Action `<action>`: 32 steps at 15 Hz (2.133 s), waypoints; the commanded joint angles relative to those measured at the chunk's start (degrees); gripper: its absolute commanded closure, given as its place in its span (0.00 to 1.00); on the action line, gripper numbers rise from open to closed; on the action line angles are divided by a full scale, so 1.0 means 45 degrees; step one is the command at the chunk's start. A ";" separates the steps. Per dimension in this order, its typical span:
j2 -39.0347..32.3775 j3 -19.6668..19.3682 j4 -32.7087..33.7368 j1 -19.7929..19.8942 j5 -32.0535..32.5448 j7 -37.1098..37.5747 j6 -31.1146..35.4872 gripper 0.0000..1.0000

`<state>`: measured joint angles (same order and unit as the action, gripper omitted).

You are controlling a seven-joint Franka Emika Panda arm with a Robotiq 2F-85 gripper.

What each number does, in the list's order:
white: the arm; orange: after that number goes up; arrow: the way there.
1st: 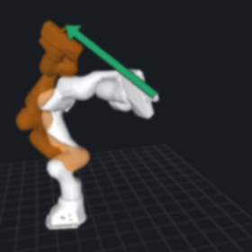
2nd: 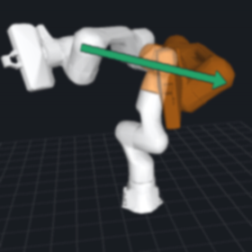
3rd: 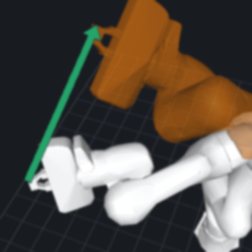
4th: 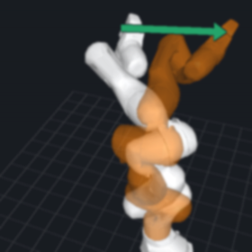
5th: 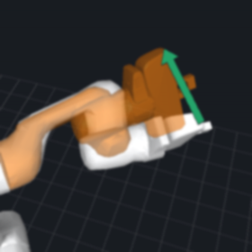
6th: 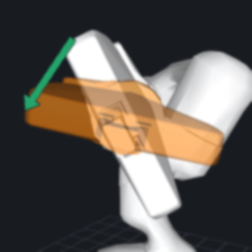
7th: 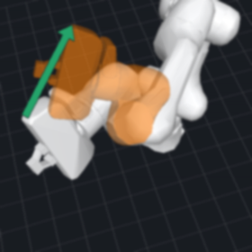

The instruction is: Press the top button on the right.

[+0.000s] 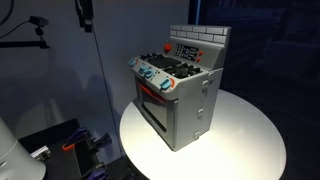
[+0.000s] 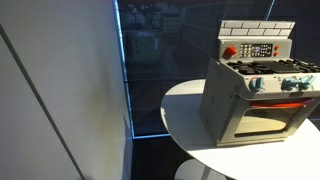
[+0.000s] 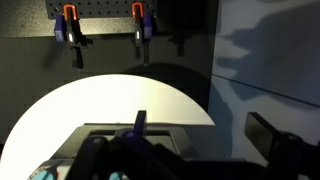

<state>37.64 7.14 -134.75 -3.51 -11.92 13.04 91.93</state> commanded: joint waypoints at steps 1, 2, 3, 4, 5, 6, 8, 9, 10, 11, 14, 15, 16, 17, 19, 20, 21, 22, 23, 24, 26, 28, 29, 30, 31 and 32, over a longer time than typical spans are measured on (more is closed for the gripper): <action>-0.1066 -0.0018 0.1051 0.0464 0.0378 0.0127 0.0411 0.00; -0.1306 -0.0034 0.1256 0.0573 0.0452 0.0189 0.0540 0.00; -0.1595 -0.0017 0.1474 0.0719 0.0613 0.0315 0.0751 0.00; -0.1877 -0.0007 0.1707 0.0852 0.0800 0.0434 0.0941 0.00; -0.2126 0.0013 0.1908 0.0981 0.0994 0.0608 0.1163 0.00; -0.2406 0.0024 0.2136 0.1103 0.1216 0.0809 0.1349 0.00; -0.2946 0.0032 0.2582 0.1291 0.1660 0.1259 0.1673 0.00; -0.3178 0.0025 0.2767 0.1349 0.1839 0.1503 0.1812 0.00; -0.3401 0.0016 0.2957 0.1393 0.2010 0.1730 0.1928 0.00; -0.3607 0.0000 0.3149 0.1449 0.2188 0.2001 0.2059 0.00; -0.4137 -0.0009 0.3534 0.1628 0.2760 0.2974 0.2571 0.00; -0.4266 -0.0012 0.3603 0.1688 0.2999 0.3342 0.2805 0.00; -0.4408 -0.0028 0.3643 0.1748 0.3234 0.3674 0.3013 0.00; -0.4535 -0.0060 0.3697 0.1804 0.3427 0.3990 0.3147 0.00; -0.4749 -0.0116 0.3749 0.1899 0.3728 0.4537 0.3402 0.00; -0.4853 -0.0144 0.3757 0.1938 0.3843 0.4778 0.3506 0.00; -0.4948 -0.0187 0.3729 0.1959 0.4011 0.5007 0.3663 0.00; -0.5057 -0.0231 0.3716 0.1972 0.4189 0.5197 0.3770 0.00; -0.5168 -0.0292 0.3716 0.1982 0.4311 0.5373 0.3877 0.00; -0.5271 -0.0354 0.3724 0.1998 0.4429 0.5546 0.3980 0.00; -0.5479 -0.0493 0.3726 0.2003 0.4633 0.5813 0.4254 0.00; -0.5681 -0.0629 0.3726 0.2004 0.4774 0.6022 0.4562 0.00; -0.5783 -0.0702 0.3716 0.2013 0.4872 0.6121 0.4751 0.00; -0.5864 -0.0772 0.3715 0.2023 0.4974 0.6223 0.4932 0.00; -0.5963 -0.0853 0.3722 0.2031 0.5032 0.6265 0.5094 0.00; -0.6063 -0.0941 0.3736 0.2044 0.5059 0.6273 0.5262 0.00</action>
<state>12.22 3.74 -119.78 5.43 9.52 39.69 114.35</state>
